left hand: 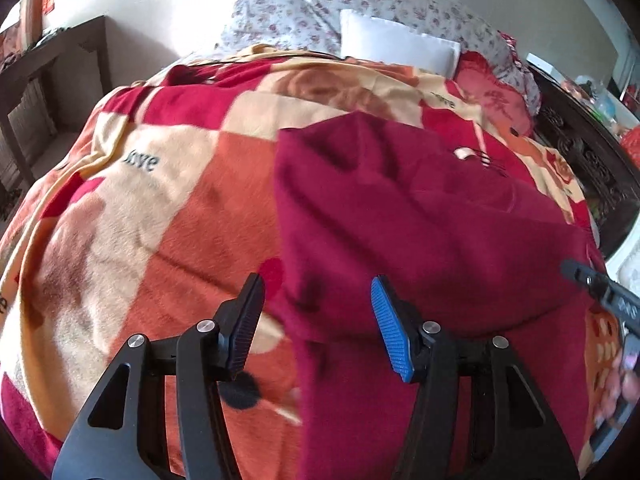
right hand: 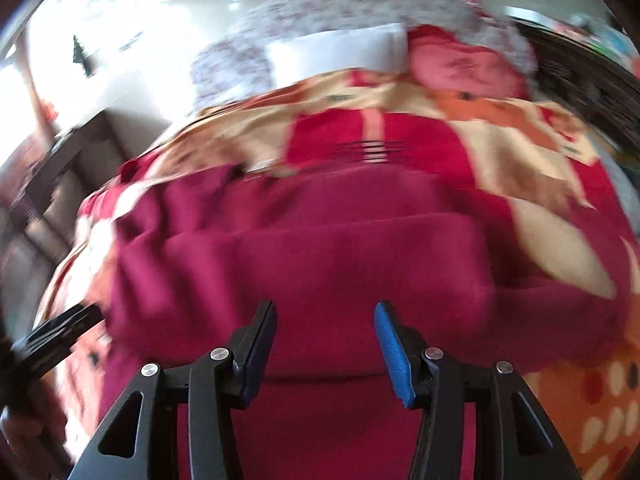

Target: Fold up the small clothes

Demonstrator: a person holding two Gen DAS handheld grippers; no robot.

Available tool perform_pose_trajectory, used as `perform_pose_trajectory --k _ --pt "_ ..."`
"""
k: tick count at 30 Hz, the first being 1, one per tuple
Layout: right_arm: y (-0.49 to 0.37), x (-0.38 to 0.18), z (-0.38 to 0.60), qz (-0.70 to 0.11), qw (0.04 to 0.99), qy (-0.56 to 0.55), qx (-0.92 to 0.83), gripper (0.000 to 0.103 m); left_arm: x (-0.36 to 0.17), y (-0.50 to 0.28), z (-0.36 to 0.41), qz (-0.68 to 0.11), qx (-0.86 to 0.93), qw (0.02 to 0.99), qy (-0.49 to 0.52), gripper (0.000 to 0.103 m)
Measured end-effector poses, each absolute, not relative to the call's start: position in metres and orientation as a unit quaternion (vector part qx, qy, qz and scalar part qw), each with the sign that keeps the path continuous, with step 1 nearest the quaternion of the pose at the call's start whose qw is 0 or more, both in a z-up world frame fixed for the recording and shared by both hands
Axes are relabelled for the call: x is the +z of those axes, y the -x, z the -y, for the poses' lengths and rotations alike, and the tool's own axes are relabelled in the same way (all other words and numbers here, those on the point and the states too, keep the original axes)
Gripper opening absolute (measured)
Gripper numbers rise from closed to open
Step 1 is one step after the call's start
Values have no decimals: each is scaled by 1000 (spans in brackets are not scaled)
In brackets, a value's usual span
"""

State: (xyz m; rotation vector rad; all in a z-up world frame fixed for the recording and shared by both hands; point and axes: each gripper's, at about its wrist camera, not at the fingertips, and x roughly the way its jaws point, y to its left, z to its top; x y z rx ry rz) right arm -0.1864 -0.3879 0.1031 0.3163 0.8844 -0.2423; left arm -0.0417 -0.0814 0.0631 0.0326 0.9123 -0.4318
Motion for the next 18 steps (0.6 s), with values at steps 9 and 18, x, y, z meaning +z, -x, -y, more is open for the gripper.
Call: perform_pose_trajectory --k 9,18 --pt "197 87 426 -440 869 -186 -134 49 52 54 110 -447 -210 868 -48 55" --pt "224 96 434 -433 869 -197 -137 49 51 59 127 -449 -224 863 -55 55"
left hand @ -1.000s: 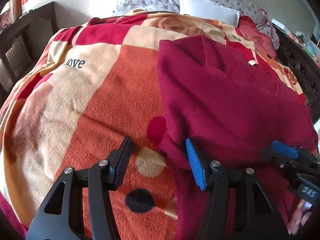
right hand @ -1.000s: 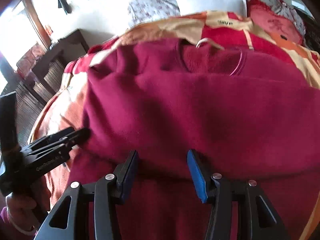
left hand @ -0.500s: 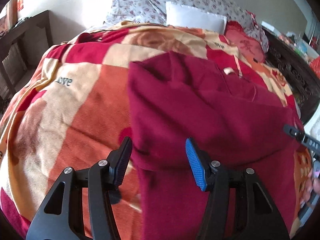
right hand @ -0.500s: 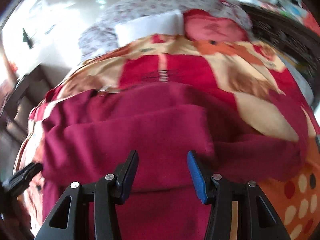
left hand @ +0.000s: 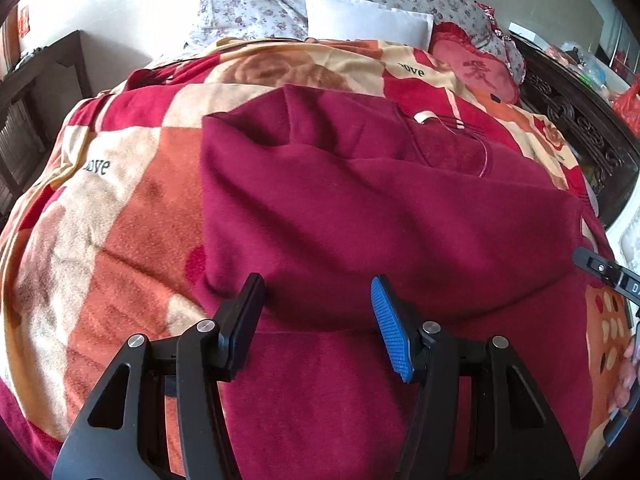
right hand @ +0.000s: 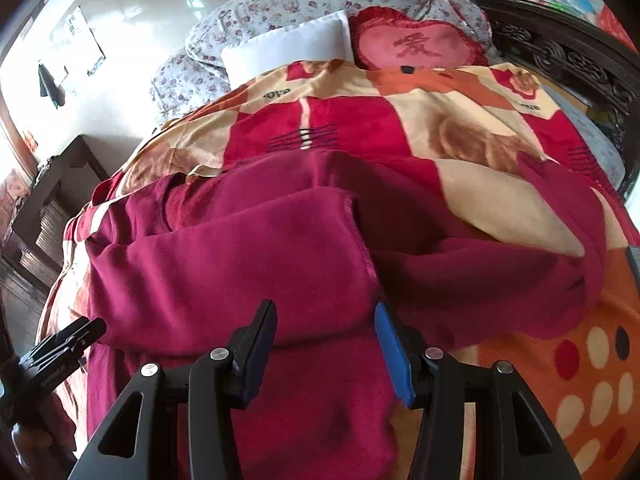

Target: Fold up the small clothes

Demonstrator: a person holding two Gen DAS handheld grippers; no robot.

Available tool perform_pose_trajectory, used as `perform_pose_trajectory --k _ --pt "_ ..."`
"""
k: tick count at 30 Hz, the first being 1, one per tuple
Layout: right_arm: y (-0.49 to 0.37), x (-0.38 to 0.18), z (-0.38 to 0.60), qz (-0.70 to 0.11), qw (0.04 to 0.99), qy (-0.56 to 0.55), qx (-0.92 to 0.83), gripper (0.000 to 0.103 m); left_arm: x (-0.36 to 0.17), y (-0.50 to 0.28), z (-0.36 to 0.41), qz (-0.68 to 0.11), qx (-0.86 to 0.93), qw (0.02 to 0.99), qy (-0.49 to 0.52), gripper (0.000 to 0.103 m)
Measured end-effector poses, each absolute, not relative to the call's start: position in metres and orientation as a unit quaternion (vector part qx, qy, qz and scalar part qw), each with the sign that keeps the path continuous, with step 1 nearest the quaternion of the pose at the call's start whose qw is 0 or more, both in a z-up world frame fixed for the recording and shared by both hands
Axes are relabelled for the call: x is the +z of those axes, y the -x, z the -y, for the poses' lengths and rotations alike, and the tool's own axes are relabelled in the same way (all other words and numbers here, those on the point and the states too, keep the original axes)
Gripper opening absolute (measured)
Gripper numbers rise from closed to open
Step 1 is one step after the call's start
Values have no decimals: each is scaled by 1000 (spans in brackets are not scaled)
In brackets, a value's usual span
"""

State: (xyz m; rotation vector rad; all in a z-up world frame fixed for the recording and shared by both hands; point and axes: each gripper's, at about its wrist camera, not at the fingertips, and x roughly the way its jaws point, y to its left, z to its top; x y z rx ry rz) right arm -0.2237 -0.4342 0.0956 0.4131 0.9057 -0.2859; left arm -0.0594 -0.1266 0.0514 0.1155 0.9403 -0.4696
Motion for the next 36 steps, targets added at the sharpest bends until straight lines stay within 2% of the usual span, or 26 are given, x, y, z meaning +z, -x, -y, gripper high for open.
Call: perform_pose_trajectory --k 9,14,20,26,28,30,32,36 --pt "267 117 502 -394 867 -199 -232 51 32 61 135 -459 -226 856 -68 57" --pt "265 111 567 -421 834 -198 -297 51 28 61 136 -458 -225 858 -64 60" --pt "223 96 611 -474 816 -165 -287 52 26 62 139 -453 -221 860 -72 62" --pt "201 60 648 -509 793 -155 -296 52 23 62 141 -449 -220 863 -76 64" --pt "208 59 659 -490 799 -173 -302 45 23 62 141 -447 -220 864 -77 65" --pt "214 62 667 -480 801 -189 -305 20 23 61 141 -447 -220 864 -77 65" --pt "227 74 672 -459 809 -204 -306 9 22 61 142 -446 -218 865 -78 66" --pt "265 110 668 -404 835 -220 -301 5 22 62 143 -444 -216 866 -77 66"
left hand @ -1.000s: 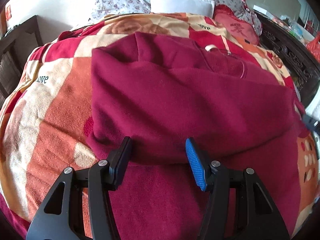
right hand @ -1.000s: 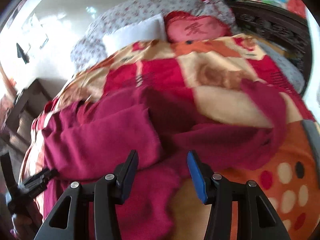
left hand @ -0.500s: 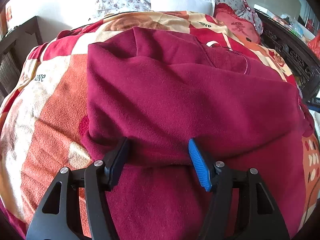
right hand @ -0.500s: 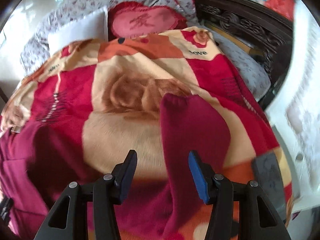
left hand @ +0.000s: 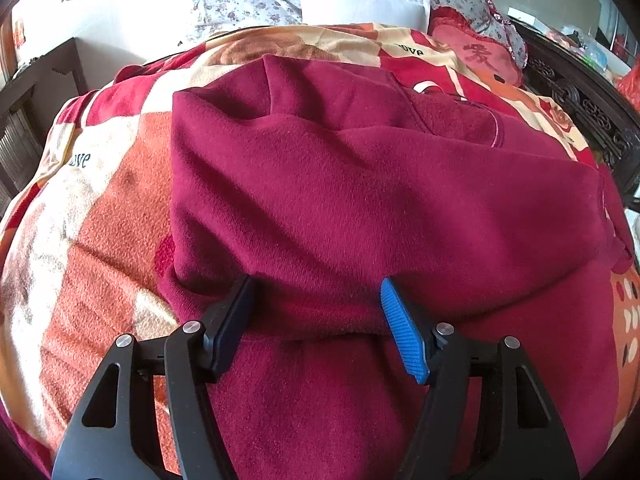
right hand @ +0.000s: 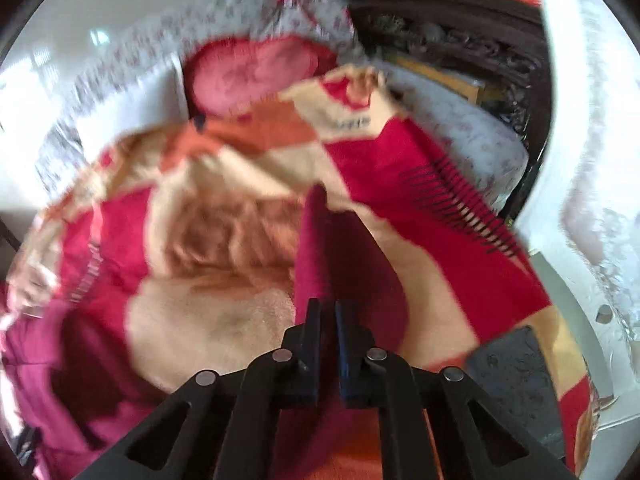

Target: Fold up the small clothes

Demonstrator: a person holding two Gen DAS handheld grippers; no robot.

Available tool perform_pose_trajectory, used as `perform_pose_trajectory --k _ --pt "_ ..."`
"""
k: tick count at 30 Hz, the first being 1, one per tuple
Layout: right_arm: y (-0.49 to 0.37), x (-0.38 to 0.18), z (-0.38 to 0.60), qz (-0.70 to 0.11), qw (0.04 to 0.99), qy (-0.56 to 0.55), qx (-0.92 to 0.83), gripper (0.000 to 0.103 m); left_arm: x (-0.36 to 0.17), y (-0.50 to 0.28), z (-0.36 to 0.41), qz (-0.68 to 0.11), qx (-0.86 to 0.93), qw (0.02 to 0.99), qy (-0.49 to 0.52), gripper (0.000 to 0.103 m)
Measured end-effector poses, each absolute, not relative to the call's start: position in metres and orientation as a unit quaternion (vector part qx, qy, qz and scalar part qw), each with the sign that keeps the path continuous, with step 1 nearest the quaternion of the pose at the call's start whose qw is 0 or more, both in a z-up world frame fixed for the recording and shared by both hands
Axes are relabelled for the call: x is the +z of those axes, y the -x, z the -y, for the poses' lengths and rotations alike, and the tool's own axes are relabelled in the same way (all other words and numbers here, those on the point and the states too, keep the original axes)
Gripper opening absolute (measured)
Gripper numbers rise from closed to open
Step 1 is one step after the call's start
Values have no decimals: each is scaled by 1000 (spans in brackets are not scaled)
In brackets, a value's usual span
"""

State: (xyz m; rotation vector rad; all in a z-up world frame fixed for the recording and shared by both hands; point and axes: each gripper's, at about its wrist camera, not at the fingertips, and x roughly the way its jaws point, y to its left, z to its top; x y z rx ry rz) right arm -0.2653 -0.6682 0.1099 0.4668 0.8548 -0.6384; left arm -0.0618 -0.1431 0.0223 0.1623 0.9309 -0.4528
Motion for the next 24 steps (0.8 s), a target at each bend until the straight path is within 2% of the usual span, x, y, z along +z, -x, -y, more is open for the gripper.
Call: perform_pose_trajectory --k 4,10,11,12,13,14,15,20,24 --pt "324 147 660 -342 857 -243 -300 4 25 61 141 -448 -220 863 -75 66" --pt "325 146 644 -373 854 -223 -285 6 31 64 139 -454 -218 861 -63 66" --pt "316 143 639 -381 853 -220 -280 12 32 65 139 -454 -218 861 -63 66" --pt "310 140 635 -387 852 -217 -276 32 33 67 139 -455 -219 861 -63 66" --pt "300 135 631 -392 852 -213 -273 46 34 69 139 -455 -220 861 -64 66" --pt "289 129 628 -395 853 -208 -270 69 35 71 139 -454 -221 860 -66 66" --pt "281 124 626 -398 853 -204 -269 72 36 72 140 -453 -223 860 -68 66" --pt "237 94 618 -443 839 -153 -277 72 38 70 138 -457 -228 857 -69 66" --pt "234 67 631 -492 805 -138 -303 72 36 66 136 -463 -228 854 -57 66"
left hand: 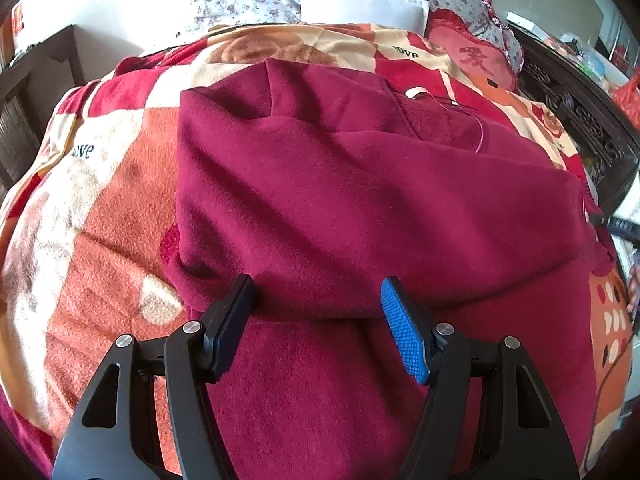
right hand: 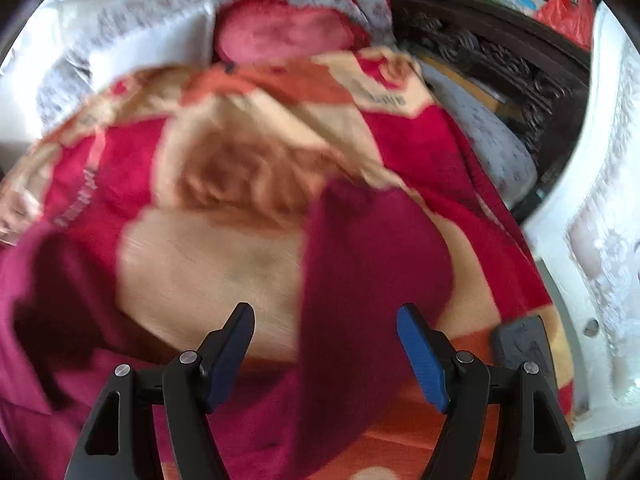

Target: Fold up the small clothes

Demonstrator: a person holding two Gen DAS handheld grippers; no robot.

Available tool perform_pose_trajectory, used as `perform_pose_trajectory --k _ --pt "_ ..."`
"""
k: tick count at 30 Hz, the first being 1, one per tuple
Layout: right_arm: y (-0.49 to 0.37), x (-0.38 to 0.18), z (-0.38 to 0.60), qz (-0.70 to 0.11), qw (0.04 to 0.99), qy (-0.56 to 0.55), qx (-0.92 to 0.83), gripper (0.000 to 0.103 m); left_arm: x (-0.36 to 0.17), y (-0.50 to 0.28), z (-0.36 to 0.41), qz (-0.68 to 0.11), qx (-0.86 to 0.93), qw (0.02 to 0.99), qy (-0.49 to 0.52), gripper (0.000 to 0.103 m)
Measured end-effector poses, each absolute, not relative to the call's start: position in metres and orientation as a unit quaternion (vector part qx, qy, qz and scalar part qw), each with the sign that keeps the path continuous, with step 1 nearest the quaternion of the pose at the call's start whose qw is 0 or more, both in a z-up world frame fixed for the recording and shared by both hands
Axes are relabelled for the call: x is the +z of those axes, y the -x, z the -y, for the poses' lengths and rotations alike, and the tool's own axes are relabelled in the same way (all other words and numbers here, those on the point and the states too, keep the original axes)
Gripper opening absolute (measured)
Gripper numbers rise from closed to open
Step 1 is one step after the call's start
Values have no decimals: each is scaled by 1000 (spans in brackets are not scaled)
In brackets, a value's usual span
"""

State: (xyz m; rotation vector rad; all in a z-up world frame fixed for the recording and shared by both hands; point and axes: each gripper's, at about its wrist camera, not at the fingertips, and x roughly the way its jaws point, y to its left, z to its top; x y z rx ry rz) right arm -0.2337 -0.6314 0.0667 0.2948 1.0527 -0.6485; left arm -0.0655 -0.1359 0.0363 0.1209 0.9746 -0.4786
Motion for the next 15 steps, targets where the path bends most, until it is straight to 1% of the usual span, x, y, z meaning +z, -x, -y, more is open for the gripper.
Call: perform_pose_trajectory --k 1,2,3,4,6,7,10,15 --pt "238 65 635 -490 804 -144 -304 72 36 66 136 -463 -228 855 -57 66" --pt "247 62 641 -482 807 -157 -304 68 35 66 137 -462 -227 855 -58 66" --pt "252 61 644 -477 807 -163 -307 50 34 66 138 -462 -227 855 -59 66" --pt "258 61 648 -473 807 -169 -311 42 33 65 139 -462 -226 855 -61 66" --pt "276 66 659 -444 817 -208 -303 17 33 65 141 -462 -225 855 -62 66" --pt "281 70 662 -432 821 -226 -299 14 34 65 141 -462 -226 855 -60 66" --pt "301 88 668 -391 834 -259 -291 10 38 66 137 -463 -231 855 -50 66" --pt "322 121 660 -312 864 -313 -241 8 46 67 129 -458 -231 857 -41 66"
